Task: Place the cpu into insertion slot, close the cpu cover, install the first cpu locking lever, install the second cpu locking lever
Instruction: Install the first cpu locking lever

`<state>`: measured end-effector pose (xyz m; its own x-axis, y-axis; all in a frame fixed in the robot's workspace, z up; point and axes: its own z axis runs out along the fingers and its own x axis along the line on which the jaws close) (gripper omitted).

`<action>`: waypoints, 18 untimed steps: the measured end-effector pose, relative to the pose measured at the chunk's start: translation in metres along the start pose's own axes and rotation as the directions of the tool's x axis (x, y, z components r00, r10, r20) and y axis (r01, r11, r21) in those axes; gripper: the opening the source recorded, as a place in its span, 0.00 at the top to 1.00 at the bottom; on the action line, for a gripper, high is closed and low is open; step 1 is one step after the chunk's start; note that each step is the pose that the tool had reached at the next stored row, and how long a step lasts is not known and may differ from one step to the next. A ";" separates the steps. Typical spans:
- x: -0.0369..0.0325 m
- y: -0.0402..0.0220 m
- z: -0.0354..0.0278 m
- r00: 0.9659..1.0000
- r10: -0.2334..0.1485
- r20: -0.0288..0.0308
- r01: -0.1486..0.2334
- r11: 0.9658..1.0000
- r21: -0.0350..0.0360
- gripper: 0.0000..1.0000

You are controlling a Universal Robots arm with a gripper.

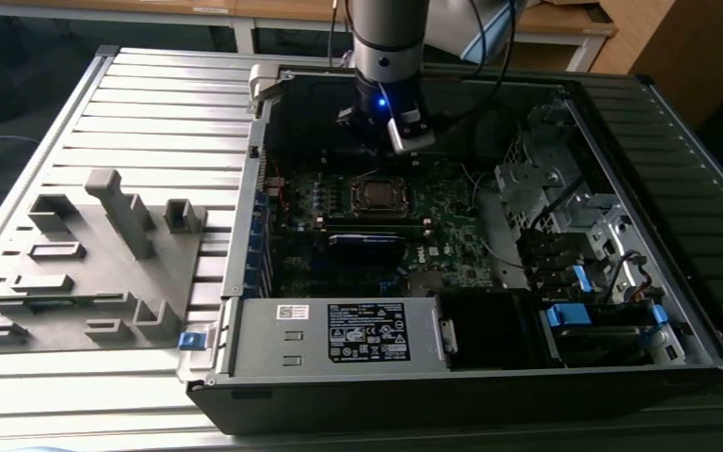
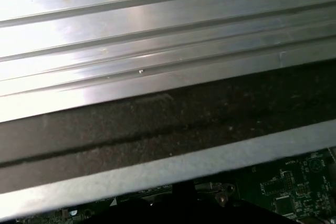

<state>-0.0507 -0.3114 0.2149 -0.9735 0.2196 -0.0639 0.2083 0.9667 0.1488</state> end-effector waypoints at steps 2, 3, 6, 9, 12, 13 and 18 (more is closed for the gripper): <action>0.0001 -0.0003 0.0015 1.000 0.000 0.000 0.000 1.000 0.000 0.89; 0.0002 -0.0003 0.0019 1.000 0.000 0.000 0.000 1.000 0.000 0.89; 0.0004 -0.0007 0.0046 1.000 0.000 0.000 0.000 1.000 0.000 0.89; 0.0005 -0.0012 0.0077 1.000 0.002 0.000 -0.002 1.000 0.000 0.89; 0.0007 -0.0013 0.0090 1.000 0.008 0.001 -0.008 1.000 0.001 0.89; 0.0007 -0.0013 0.0093 1.000 0.009 0.001 -0.009 1.000 0.001 0.89; 0.0007 -0.0014 0.0111 1.000 0.018 0.003 -0.018 1.000 0.001 0.89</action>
<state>-0.0507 -0.3111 0.2037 -0.9693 0.2373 -0.0639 0.2259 0.9627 0.1488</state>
